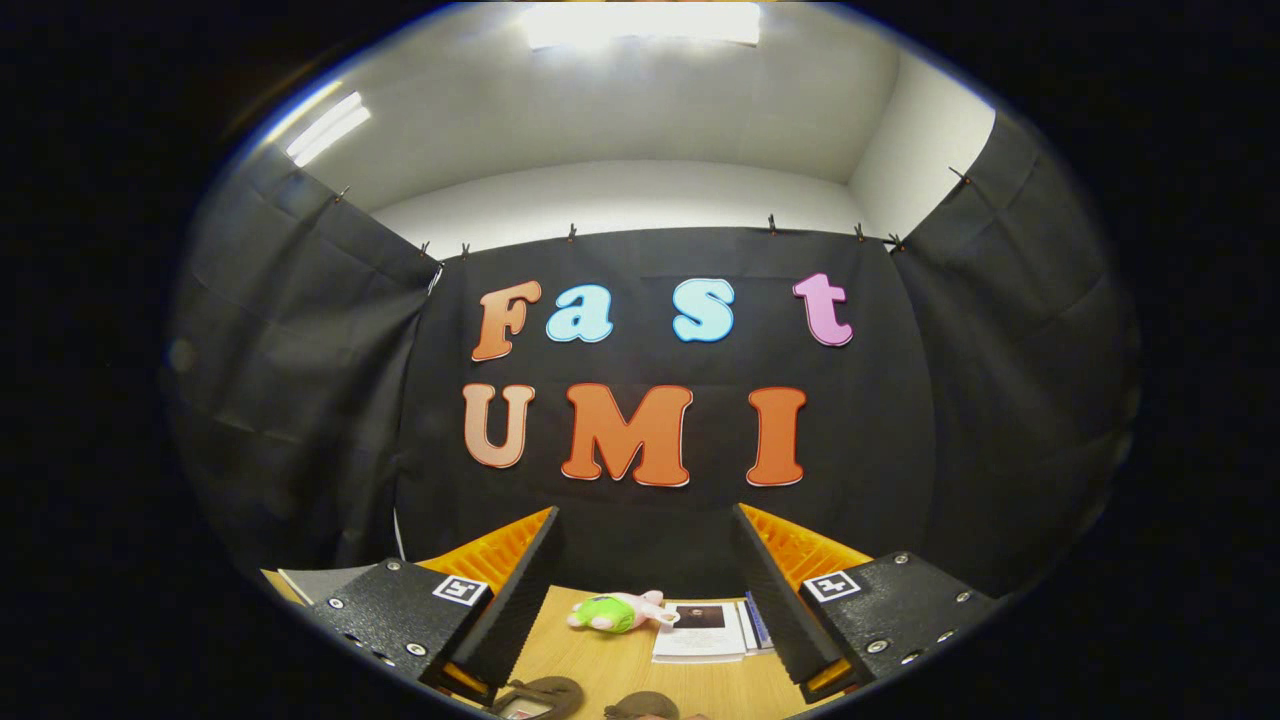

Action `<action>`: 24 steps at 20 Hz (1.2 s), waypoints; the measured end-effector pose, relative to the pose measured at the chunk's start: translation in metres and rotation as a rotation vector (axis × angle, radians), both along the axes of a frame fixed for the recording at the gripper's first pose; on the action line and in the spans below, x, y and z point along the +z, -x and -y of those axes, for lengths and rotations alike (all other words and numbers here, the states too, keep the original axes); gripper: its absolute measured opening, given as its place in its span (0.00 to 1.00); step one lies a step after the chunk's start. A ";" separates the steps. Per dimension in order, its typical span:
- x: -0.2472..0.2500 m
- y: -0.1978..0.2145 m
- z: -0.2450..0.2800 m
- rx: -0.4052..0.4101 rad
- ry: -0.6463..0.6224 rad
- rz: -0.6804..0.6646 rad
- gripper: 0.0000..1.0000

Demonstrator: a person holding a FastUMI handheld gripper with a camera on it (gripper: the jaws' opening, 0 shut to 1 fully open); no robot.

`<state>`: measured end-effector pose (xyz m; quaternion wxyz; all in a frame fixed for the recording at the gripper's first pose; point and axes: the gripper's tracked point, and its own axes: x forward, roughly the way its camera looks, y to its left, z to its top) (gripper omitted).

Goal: Open the storage box then place both shoes into the box .Put the left shoe in first, then the right shoe, with the right side of both shoes facing outward in a uniform manner.

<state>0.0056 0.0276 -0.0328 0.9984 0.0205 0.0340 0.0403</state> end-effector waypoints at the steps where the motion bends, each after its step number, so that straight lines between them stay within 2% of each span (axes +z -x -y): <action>1: -0.006 0.001 -0.006 0.017 -0.005 -0.016 0.99; 6: -0.030 0.004 -0.043 0.114 -0.026 -0.066 0.99; 9: -0.055 0.006 -0.075 0.193 -0.070 -0.144 0.99; 19: -0.158 0.021 -0.175 0.414 -0.260 -0.529 0.99; 24: -0.188 0.036 -0.213 0.499 -0.381 -0.716 0.99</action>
